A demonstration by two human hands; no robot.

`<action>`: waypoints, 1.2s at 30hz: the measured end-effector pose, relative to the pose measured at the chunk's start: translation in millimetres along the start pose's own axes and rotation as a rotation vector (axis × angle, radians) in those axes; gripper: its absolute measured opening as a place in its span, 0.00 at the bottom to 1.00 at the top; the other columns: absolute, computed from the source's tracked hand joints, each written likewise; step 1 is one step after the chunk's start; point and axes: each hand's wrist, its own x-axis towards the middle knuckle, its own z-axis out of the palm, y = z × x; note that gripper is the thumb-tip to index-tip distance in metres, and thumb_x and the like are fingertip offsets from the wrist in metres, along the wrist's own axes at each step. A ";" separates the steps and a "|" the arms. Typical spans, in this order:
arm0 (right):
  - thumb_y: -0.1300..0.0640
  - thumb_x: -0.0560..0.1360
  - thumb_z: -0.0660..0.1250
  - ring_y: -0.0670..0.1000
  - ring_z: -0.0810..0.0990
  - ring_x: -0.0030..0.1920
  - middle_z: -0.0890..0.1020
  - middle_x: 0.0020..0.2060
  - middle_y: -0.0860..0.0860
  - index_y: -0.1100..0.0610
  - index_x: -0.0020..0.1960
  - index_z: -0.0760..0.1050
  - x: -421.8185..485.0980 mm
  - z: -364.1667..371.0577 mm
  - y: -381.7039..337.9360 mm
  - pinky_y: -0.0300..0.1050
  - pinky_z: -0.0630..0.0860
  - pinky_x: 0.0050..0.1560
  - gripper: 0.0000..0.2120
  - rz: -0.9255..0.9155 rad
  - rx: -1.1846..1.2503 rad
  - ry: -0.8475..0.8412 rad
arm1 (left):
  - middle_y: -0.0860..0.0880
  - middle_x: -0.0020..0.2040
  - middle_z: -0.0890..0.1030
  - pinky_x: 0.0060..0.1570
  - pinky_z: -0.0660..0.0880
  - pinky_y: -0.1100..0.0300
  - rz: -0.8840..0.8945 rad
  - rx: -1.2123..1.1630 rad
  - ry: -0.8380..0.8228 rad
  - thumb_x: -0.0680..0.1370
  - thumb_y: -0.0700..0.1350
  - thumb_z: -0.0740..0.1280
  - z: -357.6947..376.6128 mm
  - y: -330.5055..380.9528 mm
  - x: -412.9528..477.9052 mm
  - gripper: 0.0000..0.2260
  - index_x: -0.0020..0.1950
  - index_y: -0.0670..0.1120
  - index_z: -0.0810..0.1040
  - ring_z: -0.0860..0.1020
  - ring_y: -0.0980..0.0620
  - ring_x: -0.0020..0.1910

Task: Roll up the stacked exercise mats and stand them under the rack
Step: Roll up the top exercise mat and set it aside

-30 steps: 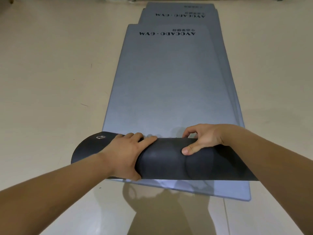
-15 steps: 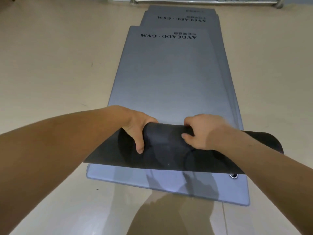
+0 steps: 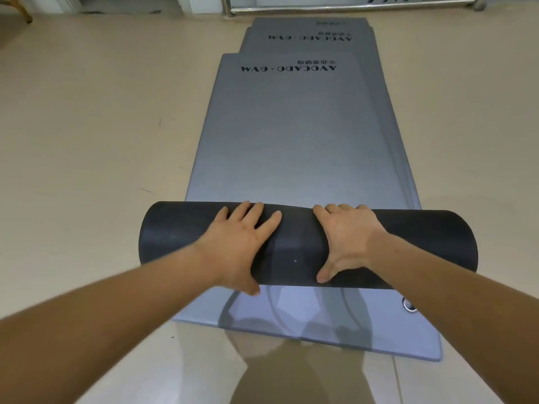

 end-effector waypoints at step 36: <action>0.33 0.53 0.85 0.49 0.74 0.63 0.70 0.63 0.39 0.29 0.65 0.65 -7.7 0.5 22.3 0.55 0.76 0.65 0.46 -0.162 0.419 -0.206 | 0.38 0.77 0.59 0.74 0.64 0.36 0.039 -0.031 0.069 0.70 0.70 0.68 44.8 39.6 -66.9 0.49 0.82 0.49 0.50 0.61 0.35 0.76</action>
